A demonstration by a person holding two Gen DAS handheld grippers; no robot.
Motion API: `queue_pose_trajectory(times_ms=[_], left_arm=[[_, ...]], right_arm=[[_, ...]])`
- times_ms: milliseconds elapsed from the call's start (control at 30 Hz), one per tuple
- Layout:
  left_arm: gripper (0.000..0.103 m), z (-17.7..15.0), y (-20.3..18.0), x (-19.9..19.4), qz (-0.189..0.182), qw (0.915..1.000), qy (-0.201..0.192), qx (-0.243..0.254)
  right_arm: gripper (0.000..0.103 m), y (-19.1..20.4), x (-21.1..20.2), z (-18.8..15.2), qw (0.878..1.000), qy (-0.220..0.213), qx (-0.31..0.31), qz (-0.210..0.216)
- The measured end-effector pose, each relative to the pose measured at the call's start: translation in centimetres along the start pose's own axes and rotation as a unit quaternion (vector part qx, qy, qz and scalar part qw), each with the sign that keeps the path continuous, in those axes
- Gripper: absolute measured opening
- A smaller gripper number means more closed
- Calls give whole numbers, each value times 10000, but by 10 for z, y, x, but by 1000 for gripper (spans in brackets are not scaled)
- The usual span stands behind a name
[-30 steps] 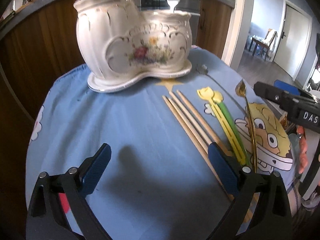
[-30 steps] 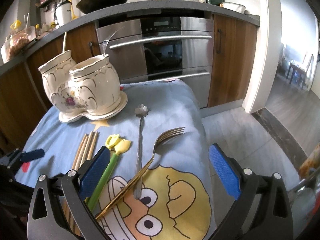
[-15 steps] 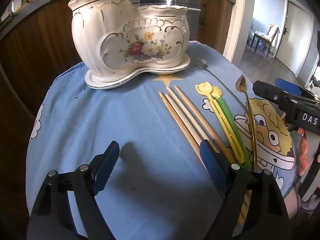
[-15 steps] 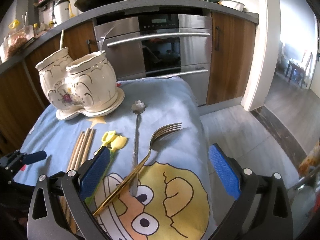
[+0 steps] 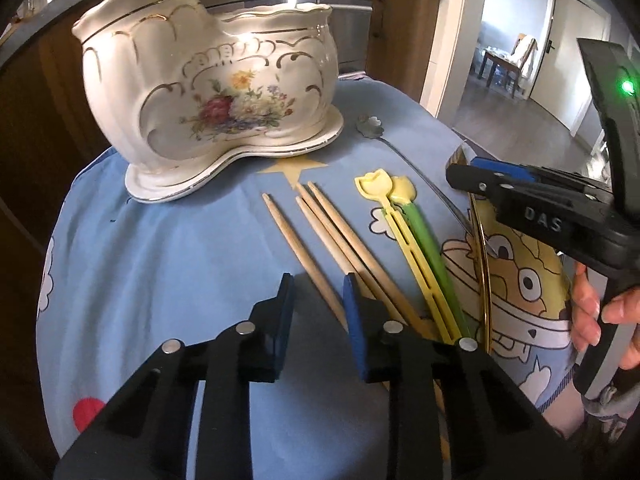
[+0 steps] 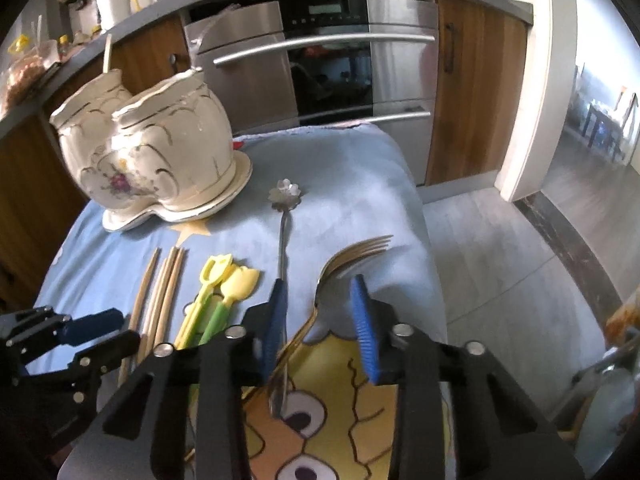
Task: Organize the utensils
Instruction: 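Return both tools to the cloth and grasp another chopstick and a gold fork, then lift the chopstick into the taller cup while the right tool places the gold fork in the shorter cup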
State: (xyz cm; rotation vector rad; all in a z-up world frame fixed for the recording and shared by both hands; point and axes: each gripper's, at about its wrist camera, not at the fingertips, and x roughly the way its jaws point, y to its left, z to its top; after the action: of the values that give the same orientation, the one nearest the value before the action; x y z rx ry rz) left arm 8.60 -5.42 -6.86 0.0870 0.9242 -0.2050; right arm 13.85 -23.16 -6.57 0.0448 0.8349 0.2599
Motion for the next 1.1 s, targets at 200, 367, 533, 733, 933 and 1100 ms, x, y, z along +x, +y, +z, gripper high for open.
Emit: queue_pose_trajectory(times_ms=[200,367,533,733,933,1100], left_arm=[[16,4,2,3,-104,9999,64,38],[6,5,16,-5,-320,9994,97,133],[6,1,23,-15,-377,9988,185,269],[9,-12,27,-22,-406,9980,258,398],[25,-25,22,-27,-389,9979,214,474],[6,-29,27,-24,-210,9988,-14,439]], right_arm=[[12,-6,11,6,9998,64,155,128],[11,-8,3,4,9994,-81,184,271],[9,-5,-12,3,9985,-309,102,429],[6,1,-36,7,9958,-738,-37,546],[5,8,-60,11,9917,-1142,-172,565],[4,13,-74,14,9881,-1375,-235,650]])
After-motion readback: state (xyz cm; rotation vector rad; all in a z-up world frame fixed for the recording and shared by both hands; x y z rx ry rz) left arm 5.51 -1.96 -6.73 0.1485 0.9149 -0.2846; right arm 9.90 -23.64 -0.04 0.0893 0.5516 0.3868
